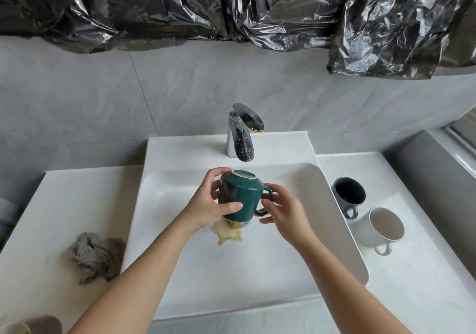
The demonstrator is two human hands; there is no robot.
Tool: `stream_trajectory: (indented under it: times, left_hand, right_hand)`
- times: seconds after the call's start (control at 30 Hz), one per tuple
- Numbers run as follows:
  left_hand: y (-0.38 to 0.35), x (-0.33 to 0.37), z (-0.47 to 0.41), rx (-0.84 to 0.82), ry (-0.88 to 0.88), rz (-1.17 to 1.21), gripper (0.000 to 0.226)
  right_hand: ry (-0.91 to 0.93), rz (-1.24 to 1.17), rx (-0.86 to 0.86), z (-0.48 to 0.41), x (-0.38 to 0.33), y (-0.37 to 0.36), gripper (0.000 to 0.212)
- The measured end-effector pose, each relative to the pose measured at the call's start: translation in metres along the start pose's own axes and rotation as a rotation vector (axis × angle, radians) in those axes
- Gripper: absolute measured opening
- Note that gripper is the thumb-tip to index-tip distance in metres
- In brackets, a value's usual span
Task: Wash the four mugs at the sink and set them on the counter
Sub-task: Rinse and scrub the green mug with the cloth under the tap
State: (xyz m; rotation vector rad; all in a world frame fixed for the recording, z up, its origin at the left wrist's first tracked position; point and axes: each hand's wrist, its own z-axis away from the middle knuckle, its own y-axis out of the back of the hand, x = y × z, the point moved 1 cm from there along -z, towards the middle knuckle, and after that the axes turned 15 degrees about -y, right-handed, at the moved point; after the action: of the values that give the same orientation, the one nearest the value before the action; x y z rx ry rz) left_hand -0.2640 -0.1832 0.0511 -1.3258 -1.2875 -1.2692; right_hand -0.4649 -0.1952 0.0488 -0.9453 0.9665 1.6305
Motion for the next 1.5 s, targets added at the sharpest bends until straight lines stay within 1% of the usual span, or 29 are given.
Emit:
stream_trajectory:
  times: [0.1,0.2,0.27,0.3,0.37,0.43,0.47,0.53,0.6,0.63,0.67,0.7,0.73,0.77,0.8,0.83,0.87,0.9,0.93,0.97,1.03,1.07,1.1,1.2,1.27,1.4,1.5]
  left_hand:
    - [0.002,0.001,0.001,0.007,-0.034,-0.017,0.075]
    - [0.005,0.004,0.0,0.009,0.016,0.003,0.074]
    - [0.007,0.005,-0.001,0.038,0.118,0.047,0.072]
    - [0.008,0.004,-0.003,0.058,0.187,0.081,0.072]
    - [0.008,0.003,-0.006,0.067,0.345,0.118,0.071]
    - [0.007,0.002,-0.009,0.043,0.505,0.122,0.078]
    - [0.006,0.001,-0.011,0.023,0.571,0.123,0.08]
    - [0.002,-0.001,-0.013,-0.014,0.663,0.141,0.072]
    - [-0.003,-0.001,-0.014,-0.014,0.674,0.161,0.055]
    - [-0.005,0.002,-0.016,-0.019,0.655,0.159,0.05]
    - [-0.007,0.008,-0.018,-0.029,0.628,0.129,0.05]
    - [-0.008,0.015,-0.021,-0.04,0.585,0.038,0.052]
    - [-0.008,0.023,-0.024,-0.028,0.51,-0.138,0.052]
    - [-0.006,0.03,-0.028,0.046,0.378,-0.372,0.047]
    - [-0.005,0.038,-0.031,0.181,0.178,-0.588,0.038]
    - [-0.005,0.049,-0.034,0.317,-0.056,-0.714,0.029]
    - [-0.006,0.061,-0.037,0.41,-0.289,-0.779,0.023]
    - [-0.008,0.071,-0.042,0.452,-0.474,-0.817,0.023]
    - [-0.009,0.076,-0.05,0.435,-0.593,-0.861,0.027]
    - [-0.012,0.08,-0.059,0.374,-0.666,-0.915,0.033]
    - [-0.02,0.083,-0.078,0.215,-0.693,-1.01,0.047]
    - [-0.024,0.081,-0.085,0.17,-0.684,-1.031,0.048]
    - [-0.028,0.079,-0.09,0.167,-0.673,-1.036,0.046]
    - [-0.031,0.079,-0.099,0.275,-0.718,-1.042,0.025]
    - [-0.03,0.083,-0.104,0.302,-0.775,-1.081,0.015]
    - [-0.029,0.082,-0.108,0.329,-0.777,-1.133,0.01]
    - [-0.026,0.089,-0.114,0.416,-0.746,-1.054,0.007]
  right_hand:
    - [0.026,-0.005,-0.003,0.001,-0.005,0.0,0.037]
    - [0.033,0.044,-0.01,0.002,-0.004,-0.003,0.041]
    - [0.168,0.167,0.041,0.003,0.0,0.0,0.041]
    - [0.266,0.267,0.058,0.003,0.002,0.003,0.034]
    - [0.434,0.488,0.039,0.003,0.004,0.011,0.01]
    - [0.568,0.699,0.025,0.0,0.006,0.017,0.023]
    - [0.617,0.76,0.023,-0.001,0.006,0.018,0.029]
    - [0.684,0.777,0.014,-0.002,0.003,0.016,0.033]
    - [0.647,0.702,-0.02,-0.003,0.005,0.012,0.03]
    - [0.574,0.634,-0.038,-0.004,0.006,0.011,0.027]
    - [0.466,0.55,-0.048,-0.004,0.007,0.01,0.025]
    - [0.324,0.441,-0.059,-0.004,0.007,0.01,0.022]
    - [0.187,0.317,-0.062,-0.004,0.006,0.01,0.022]
    - [0.081,0.207,-0.046,-0.005,0.006,0.01,0.024]
    - [0.001,0.126,-0.026,-0.007,0.005,0.01,0.028]
    - [-0.061,0.07,-0.016,-0.008,0.005,0.011,0.029]
    - [-0.096,0.045,-0.009,-0.008,0.004,0.011,0.03]
    - [-0.11,0.037,-0.001,-0.009,0.003,0.01,0.03]
    - [-0.112,0.03,0.004,-0.009,0.001,0.009,0.03]
    - [-0.114,0.019,0.009,-0.009,0.0,0.008,0.031]
    - [-0.126,-0.014,0.014,-0.01,-0.003,0.004,0.033]
    - [-0.137,-0.033,0.021,-0.01,-0.005,0.0,0.034]
    - [-0.151,-0.047,0.033,-0.01,-0.005,-0.003,0.035]
    - [-0.171,-0.102,0.079,-0.01,-0.008,-0.013,0.034]
    - [-0.181,-0.15,0.092,-0.012,-0.008,-0.017,0.032]
    - [-0.184,-0.2,0.095,-0.014,-0.009,-0.02,0.029]
    - [-0.178,-0.22,0.091,-0.013,-0.012,-0.022,0.027]
